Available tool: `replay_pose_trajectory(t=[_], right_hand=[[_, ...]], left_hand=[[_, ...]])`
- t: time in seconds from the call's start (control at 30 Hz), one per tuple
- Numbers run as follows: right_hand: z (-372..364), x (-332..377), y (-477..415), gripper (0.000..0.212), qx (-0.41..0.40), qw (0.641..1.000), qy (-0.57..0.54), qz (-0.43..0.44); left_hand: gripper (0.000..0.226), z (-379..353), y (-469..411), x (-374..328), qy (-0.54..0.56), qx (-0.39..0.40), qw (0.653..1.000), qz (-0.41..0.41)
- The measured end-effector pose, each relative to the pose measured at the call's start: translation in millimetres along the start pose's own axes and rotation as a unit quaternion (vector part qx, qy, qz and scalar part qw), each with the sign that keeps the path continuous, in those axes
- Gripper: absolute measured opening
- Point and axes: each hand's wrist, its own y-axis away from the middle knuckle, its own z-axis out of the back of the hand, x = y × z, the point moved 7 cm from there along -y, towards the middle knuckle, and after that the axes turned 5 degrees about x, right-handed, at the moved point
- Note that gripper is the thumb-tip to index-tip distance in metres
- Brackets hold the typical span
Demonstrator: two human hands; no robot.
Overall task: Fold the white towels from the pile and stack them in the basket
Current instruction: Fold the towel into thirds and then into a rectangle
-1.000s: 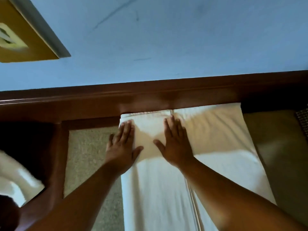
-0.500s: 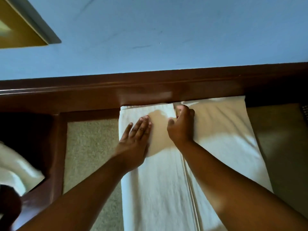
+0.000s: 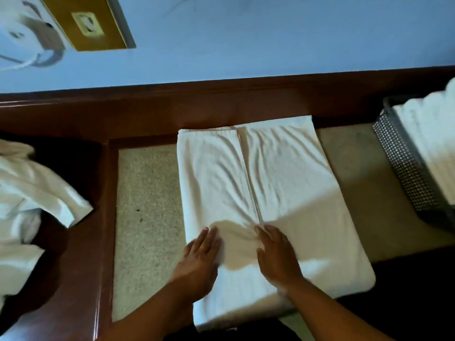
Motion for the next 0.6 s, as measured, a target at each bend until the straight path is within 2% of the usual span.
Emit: replay_pose_trajectory(t=[0.17,0.27,0.33,0.5,0.6], right_hand=[[-7.1,-33.8,55.4,0.062,0.066,0.996,-0.003,-0.067],[-15.4,-47.3,90.9,0.063,0.027,0.993,-0.024,-0.113],[-19.6,-51.3,110.5,0.065,0.014,0.991,-0.031,-0.130],[-22.6,-73.3,145.5,0.073,0.065,0.987,-0.002,-0.145],[-8.9,-101.7,150.5,0.069,0.066,0.984,-0.014,-0.165]], left_hand=[[0.056,-16.0,21.1,-32.2,-0.029,0.065,0.997,-0.036],[0.053,-27.5,27.0,-43.6,-0.008,0.095,0.994,-0.049],[0.051,-28.5,27.8,-48.6,0.007,0.093,0.995,-0.044],[0.050,-20.5,19.2,-70.4,0.019,0.104,0.994,-0.001],[0.050,-19.1,8.5,-94.5,0.047,0.095,0.994,0.003]])
